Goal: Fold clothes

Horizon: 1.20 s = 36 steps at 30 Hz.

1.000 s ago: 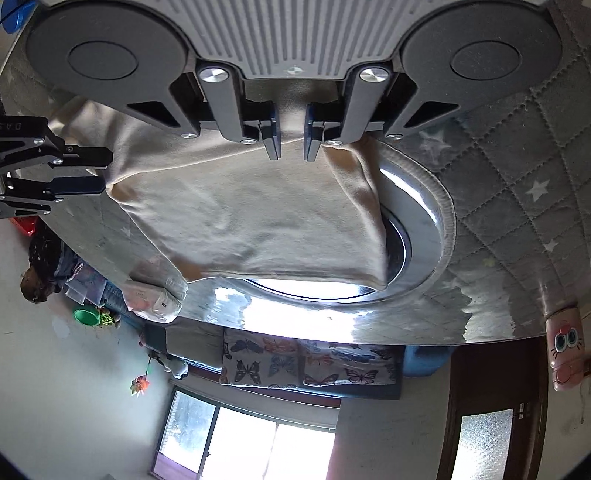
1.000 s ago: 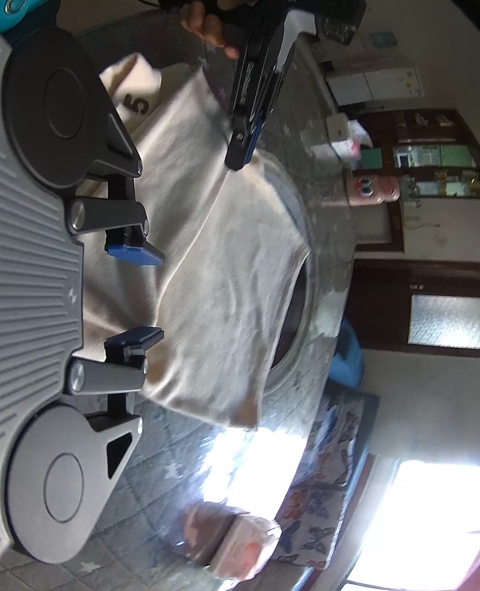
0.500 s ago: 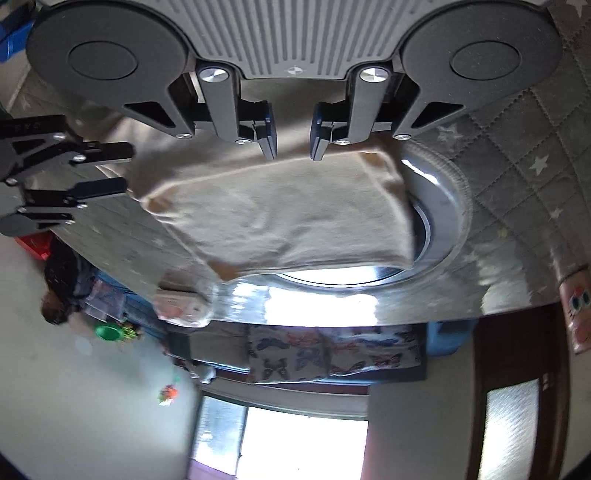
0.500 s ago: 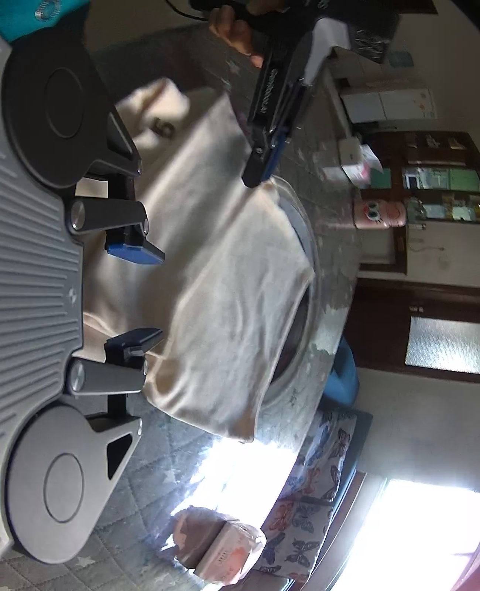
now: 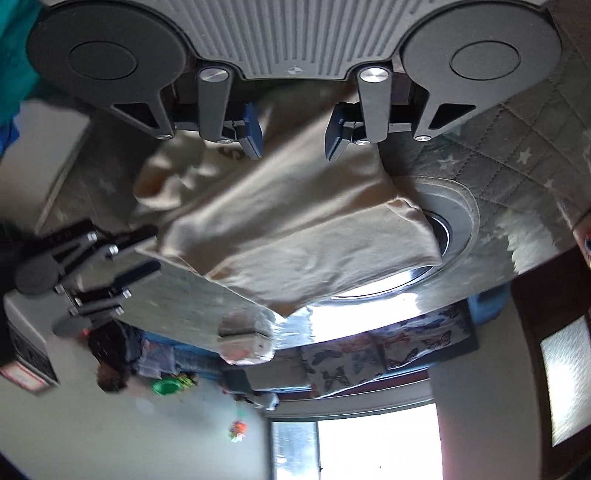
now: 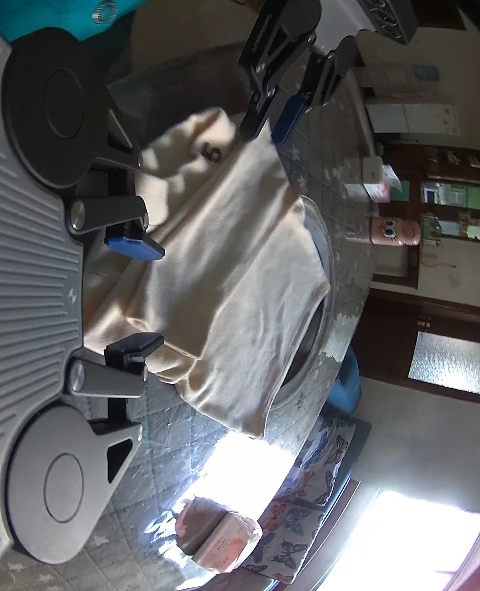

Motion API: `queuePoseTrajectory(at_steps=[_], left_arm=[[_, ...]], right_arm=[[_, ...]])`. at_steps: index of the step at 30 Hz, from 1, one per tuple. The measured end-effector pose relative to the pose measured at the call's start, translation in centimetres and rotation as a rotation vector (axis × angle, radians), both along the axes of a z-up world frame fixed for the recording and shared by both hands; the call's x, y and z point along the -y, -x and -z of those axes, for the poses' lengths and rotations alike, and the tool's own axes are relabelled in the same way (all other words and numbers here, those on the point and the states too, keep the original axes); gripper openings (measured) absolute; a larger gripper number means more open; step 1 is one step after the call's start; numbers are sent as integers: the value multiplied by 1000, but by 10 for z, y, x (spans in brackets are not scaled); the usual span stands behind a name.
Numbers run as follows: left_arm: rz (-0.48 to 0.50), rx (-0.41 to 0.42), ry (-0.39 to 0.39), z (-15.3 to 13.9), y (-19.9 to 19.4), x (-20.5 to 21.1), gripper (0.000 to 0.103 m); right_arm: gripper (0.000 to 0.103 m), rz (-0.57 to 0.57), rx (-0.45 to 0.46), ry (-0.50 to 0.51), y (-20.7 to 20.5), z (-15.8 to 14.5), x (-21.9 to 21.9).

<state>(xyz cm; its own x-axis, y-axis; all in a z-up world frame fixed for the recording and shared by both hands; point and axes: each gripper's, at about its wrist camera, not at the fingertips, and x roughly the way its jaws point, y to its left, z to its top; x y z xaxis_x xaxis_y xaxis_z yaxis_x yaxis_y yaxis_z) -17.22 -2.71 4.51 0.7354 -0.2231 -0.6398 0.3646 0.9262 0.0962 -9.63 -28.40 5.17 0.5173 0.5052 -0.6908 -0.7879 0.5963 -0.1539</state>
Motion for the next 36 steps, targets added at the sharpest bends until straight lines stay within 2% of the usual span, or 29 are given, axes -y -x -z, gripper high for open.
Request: queuePoseTrajectory(at_steps=[4, 9, 11, 13, 17, 20, 25, 27, 30, 32, 34, 36], left_arm=[[85, 56, -125, 7, 18, 13, 44], [161, 132, -224, 24, 21, 33, 45], [167, 140, -239, 31, 18, 38, 45], [176, 156, -229, 34, 16, 39, 43], [179, 169, -182, 31, 8, 38, 13], [150, 168, -112, 21, -3, 31, 9], [83, 134, 14, 8, -31, 15, 9], [71, 122, 43, 7, -40, 11, 9], [72, 106, 52, 9, -44, 7, 10], [82, 100, 44, 11, -41, 6, 16], [87, 101, 31, 13, -34, 4, 22], [96, 101, 11, 16, -26, 4, 32]], right_arm=[[53, -27, 13, 36, 12, 0, 3], [56, -62, 35, 77, 23, 3, 3], [59, -86, 51, 93, 29, 6, 1], [64, -105, 64, 102, 33, 8, -1], [66, -140, 68, 106, 38, 13, -6], [67, -168, 81, 104, 39, 17, -12], [67, -180, 107, 70, 29, 19, -25], [64, -174, 96, 52, 21, 20, -30], [47, -157, 30, 33, 6, 21, -34], [30, -146, -11, 17, -3, 21, -36], [26, -130, -40, -4, -10, 18, -35], [20, -114, -69, -27, -16, 14, -33]])
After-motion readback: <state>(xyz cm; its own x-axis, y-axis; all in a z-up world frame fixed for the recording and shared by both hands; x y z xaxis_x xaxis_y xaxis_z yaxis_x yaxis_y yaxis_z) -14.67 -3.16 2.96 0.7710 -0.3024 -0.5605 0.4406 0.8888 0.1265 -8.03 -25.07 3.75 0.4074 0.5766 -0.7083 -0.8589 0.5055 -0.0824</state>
